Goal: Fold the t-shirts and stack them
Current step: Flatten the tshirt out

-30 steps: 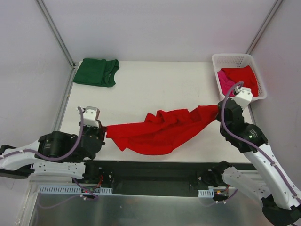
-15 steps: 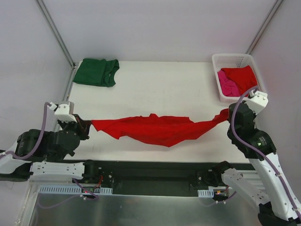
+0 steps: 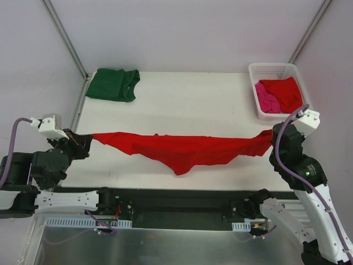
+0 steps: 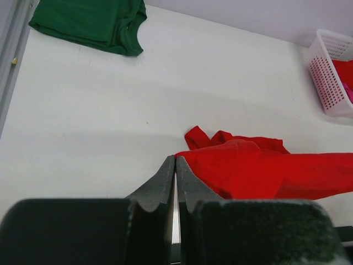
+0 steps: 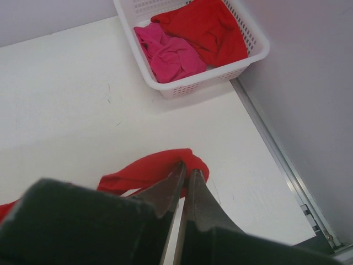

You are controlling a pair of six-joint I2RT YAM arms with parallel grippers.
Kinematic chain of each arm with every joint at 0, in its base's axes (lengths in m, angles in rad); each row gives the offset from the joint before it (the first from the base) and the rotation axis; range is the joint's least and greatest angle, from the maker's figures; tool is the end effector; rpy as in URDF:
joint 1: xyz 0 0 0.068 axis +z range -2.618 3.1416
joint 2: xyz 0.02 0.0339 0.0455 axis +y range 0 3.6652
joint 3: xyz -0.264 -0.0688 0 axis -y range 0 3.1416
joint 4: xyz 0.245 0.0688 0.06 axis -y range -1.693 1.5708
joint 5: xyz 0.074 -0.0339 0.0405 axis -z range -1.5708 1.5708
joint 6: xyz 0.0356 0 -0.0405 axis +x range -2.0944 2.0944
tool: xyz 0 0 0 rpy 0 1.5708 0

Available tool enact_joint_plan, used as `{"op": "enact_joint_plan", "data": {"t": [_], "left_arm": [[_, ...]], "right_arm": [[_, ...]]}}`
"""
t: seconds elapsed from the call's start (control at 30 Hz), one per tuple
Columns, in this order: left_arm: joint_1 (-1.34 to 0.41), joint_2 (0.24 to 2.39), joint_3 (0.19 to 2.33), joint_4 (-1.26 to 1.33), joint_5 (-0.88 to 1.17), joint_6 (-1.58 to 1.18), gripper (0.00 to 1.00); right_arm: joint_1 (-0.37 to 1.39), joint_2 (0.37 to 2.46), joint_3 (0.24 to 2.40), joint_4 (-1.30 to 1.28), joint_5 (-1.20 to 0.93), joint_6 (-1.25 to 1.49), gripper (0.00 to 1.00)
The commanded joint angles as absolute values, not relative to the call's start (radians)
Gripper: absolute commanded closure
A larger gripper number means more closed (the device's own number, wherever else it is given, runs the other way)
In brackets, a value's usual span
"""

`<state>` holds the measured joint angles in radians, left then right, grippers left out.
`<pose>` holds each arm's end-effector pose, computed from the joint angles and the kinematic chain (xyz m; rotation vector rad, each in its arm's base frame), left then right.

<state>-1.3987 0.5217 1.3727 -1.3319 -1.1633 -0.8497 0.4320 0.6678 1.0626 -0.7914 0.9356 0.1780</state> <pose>0.0297 0.0198 0.4281 -0.1857 1.7656 -0.4333 0.1060 0.0173 0.3899 0.3585 1.7937 -0.4891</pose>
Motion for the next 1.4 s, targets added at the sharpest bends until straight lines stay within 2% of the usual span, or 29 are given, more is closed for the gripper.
{"op": "enact_joint_plan", "data": {"t": [0.0, 0.23, 0.43, 0.53, 0.67, 0.7, 0.73, 0.8, 0.87, 0.97, 1.1, 1.23, 1.37], "left_arm": [[-1.390, 0.499, 1.382, -1.517, -1.239, -0.816, 0.99], [-1.390, 0.543, 1.218, -1.516, -1.220, -0.916, 0.95], [-1.388, 0.661, 1.219, -1.516, -1.215, -0.980, 0.95], [-1.388, 0.684, 1.270, -1.508, -1.137, -1.005, 1.00], [-1.388, 0.707, 1.310, -1.467, -1.034, -0.951, 1.00], [-1.388, 0.715, 1.312, -1.433, -1.016, -0.933, 0.96], [-1.388, 0.719, 1.312, -1.404, -0.999, -0.887, 0.88], [-1.388, 0.722, 1.305, -1.268, -0.930, -0.812, 0.56], [-1.388, 0.726, 1.269, -1.165, -0.834, -0.704, 0.33], [-1.388, 0.776, 1.192, -1.005, -0.738, -0.655, 0.20], [-1.410, 0.937, 1.097, -0.901, -0.609, -0.699, 0.18], [-1.450, 1.029, 0.953, -0.723, -0.580, -0.667, 0.19], [-1.482, 1.179, 0.960, -0.667, -0.583, -0.626, 0.22]], "right_arm": [[0.422, 0.669, 1.069, -0.805, 0.924, 0.196, 0.99], [0.420, 0.693, 1.017, -0.795, 0.833, 0.250, 0.99], [0.422, 0.696, 1.003, -0.775, 0.810, 0.250, 0.99], [0.422, 0.692, 1.000, -0.776, 0.802, 0.247, 0.99], [0.422, 0.690, 0.983, -0.772, 0.805, 0.244, 0.99], [0.420, 0.689, 0.982, -0.772, 0.801, 0.244, 0.99], [0.420, 0.692, 0.974, -0.769, 0.798, 0.242, 0.99], [0.420, 0.696, 0.971, -0.764, 0.790, 0.247, 0.99], [0.420, 0.698, 0.965, -0.758, 0.782, 0.252, 0.99], [0.423, 0.701, 0.959, -0.752, 0.770, 0.259, 0.99], [0.422, 0.707, 0.953, -0.750, 0.761, 0.264, 0.99], [0.420, 0.701, 0.948, -0.746, 0.750, 0.270, 0.99], [0.422, 0.689, 0.916, -0.721, 0.720, 0.275, 0.99]]}}
